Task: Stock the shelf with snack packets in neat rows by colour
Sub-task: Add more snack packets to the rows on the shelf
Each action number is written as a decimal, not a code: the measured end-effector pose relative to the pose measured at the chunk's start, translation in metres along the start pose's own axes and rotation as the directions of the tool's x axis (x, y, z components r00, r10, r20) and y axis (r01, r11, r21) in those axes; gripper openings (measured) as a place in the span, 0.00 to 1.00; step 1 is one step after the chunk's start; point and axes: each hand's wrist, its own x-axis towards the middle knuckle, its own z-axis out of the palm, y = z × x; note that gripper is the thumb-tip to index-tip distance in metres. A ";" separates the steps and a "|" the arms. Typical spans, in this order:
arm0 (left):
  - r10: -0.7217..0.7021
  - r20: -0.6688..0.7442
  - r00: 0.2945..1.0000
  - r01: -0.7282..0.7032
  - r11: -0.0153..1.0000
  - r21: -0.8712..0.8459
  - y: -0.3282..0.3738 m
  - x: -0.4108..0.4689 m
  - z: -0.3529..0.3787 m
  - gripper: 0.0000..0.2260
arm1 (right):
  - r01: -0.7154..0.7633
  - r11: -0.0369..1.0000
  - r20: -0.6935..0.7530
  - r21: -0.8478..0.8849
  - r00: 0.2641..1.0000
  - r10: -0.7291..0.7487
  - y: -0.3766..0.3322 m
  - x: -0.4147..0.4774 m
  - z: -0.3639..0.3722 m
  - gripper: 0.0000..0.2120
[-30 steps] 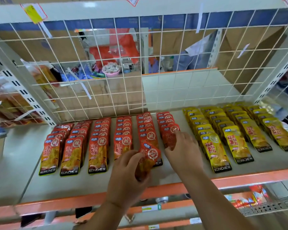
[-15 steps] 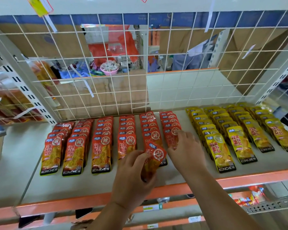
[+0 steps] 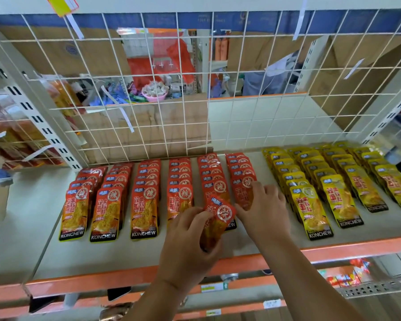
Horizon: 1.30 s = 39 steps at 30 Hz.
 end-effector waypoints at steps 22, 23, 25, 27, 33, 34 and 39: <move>-0.022 0.003 1.000 0.022 1.000 0.015 0.001 0.000 0.000 0.24 | -0.011 0.997 -0.034 0.083 0.999 0.014 0.010 0.002 0.001 0.28; -0.019 -0.002 1.000 0.019 1.000 0.012 0.001 0.000 0.000 0.24 | -0.008 0.995 -0.056 0.097 0.998 0.014 0.012 0.001 0.001 0.27; -0.017 -0.017 1.000 0.017 1.000 0.013 0.001 0.000 0.000 0.24 | 0.046 0.993 -0.119 0.111 0.992 -0.032 0.014 -0.006 0.001 0.22; -0.021 -0.033 0.999 0.021 1.000 0.012 0.001 -0.001 0.000 0.23 | 0.168 0.975 -0.167 0.144 0.976 -0.143 0.014 -0.019 0.003 0.13; -0.048 -0.055 0.997 0.050 0.998 0.040 0.001 0.000 0.001 0.25 | 0.348 0.890 0.005 0.296 0.931 -0.366 -0.001 -0.060 0.009 0.12; -0.053 -0.048 0.997 0.055 0.998 0.043 0.001 0.000 0.001 0.25 | 0.323 0.890 0.014 0.323 0.938 -0.346 -0.004 -0.061 0.009 0.12; -0.024 -0.036 0.999 0.025 0.999 0.030 0.006 0.000 -0.007 0.23 | 0.211 0.887 0.041 0.411 0.968 -0.249 -0.019 -0.058 0.001 0.21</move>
